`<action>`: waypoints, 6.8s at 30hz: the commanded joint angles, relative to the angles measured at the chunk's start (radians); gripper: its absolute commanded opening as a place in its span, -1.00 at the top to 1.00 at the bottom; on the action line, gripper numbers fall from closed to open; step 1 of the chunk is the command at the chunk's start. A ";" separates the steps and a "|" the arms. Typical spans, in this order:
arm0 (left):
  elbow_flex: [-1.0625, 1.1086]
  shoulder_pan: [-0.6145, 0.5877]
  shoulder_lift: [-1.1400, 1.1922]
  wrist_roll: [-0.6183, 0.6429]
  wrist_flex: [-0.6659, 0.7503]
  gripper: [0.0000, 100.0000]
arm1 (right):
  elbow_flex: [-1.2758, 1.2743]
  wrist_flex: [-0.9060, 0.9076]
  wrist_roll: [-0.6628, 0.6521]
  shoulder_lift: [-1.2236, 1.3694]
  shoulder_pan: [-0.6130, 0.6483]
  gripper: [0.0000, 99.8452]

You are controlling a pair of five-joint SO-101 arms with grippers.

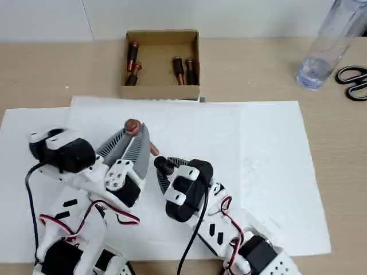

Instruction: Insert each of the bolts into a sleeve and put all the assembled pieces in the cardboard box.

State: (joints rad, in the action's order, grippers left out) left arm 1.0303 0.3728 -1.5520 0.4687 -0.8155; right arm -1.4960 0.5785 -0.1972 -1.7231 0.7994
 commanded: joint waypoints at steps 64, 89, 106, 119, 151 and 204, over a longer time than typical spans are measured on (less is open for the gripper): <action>0.045 0.066 -0.009 -0.051 -0.055 0.99 | 0.017 -0.027 -0.005 -0.027 -0.004 1.00; 0.183 0.137 -0.009 -0.057 -0.250 0.99 | 0.072 -0.022 -0.008 -0.027 -0.047 1.00; 0.211 0.138 -0.009 -0.153 -0.249 0.70 | 0.075 -0.019 -0.006 -0.018 -0.047 1.00; 0.067 0.132 -0.005 -0.152 -0.250 0.61 | 0.046 -0.019 -0.003 -0.018 -0.047 1.00; 0.372 -0.295 -0.011 -0.287 -0.157 0.99 | 0.005 -0.015 0.143 -0.018 -0.208 1.00; 0.567 -0.362 -0.011 -0.362 -0.040 0.99 | 1.824 0.030 0.242 2.003 -0.433 1.00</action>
State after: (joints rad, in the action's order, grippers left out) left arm 1.6026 0.0107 -1.5520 0.1097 -0.8769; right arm 0.1550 0.6460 0.0560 0.2071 0.3713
